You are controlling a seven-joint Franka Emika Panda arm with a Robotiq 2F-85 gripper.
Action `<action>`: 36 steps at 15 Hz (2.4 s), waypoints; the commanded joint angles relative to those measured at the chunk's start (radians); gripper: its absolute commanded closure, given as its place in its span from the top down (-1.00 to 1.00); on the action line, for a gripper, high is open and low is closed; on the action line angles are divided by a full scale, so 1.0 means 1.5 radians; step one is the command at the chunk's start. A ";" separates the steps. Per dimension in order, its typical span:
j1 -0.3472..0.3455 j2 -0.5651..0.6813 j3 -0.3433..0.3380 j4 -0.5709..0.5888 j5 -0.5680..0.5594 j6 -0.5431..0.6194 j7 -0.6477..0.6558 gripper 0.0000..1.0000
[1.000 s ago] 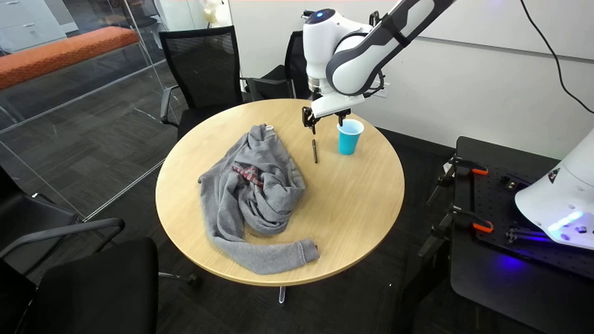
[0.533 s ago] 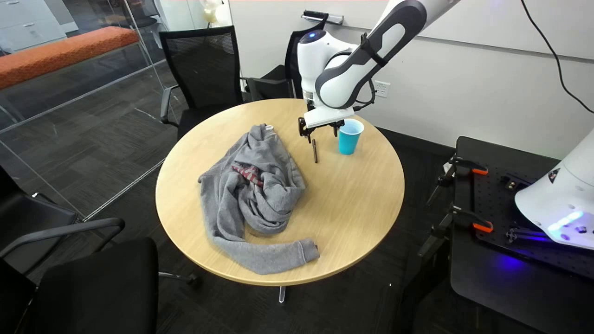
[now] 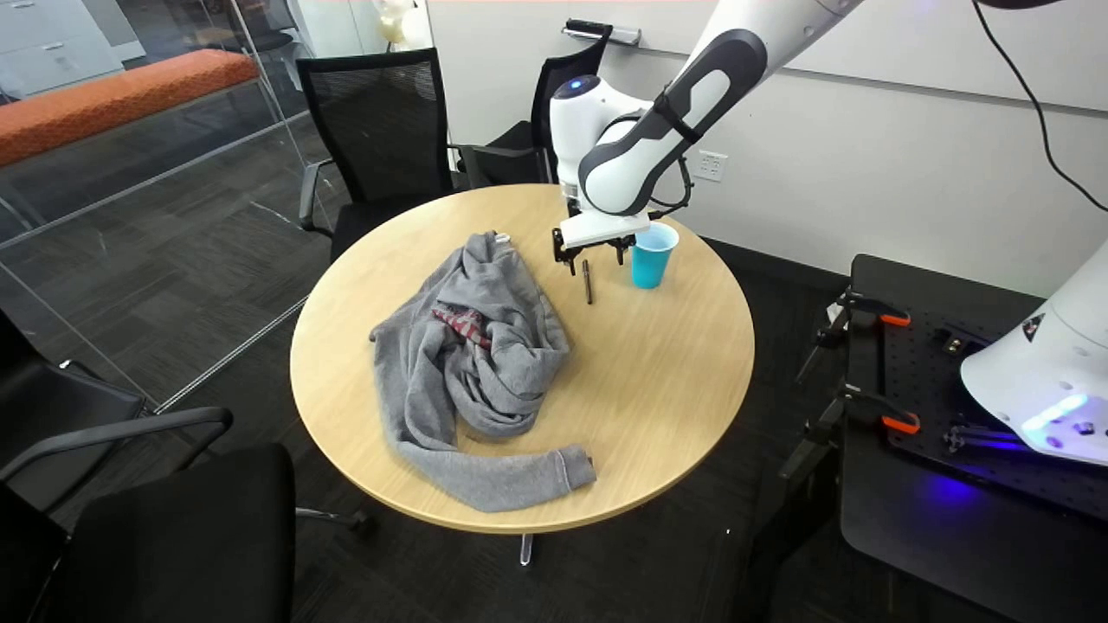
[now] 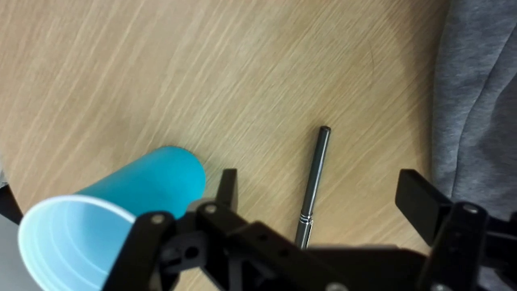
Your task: Put the pen in the cup
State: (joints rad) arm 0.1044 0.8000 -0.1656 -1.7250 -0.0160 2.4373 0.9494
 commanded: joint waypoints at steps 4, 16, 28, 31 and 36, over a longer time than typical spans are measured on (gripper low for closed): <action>-0.005 0.050 -0.005 0.054 0.040 -0.015 0.043 1.00; -0.019 0.138 -0.029 0.148 0.053 0.016 0.170 1.00; -0.045 0.160 -0.022 0.169 0.055 0.013 0.169 1.00; -0.048 0.169 -0.019 0.178 0.057 0.012 0.168 1.00; -0.052 0.190 -0.015 0.202 0.065 0.008 0.166 1.00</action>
State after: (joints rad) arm 0.0447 1.0565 -0.2029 -1.4690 0.0576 2.4475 1.2038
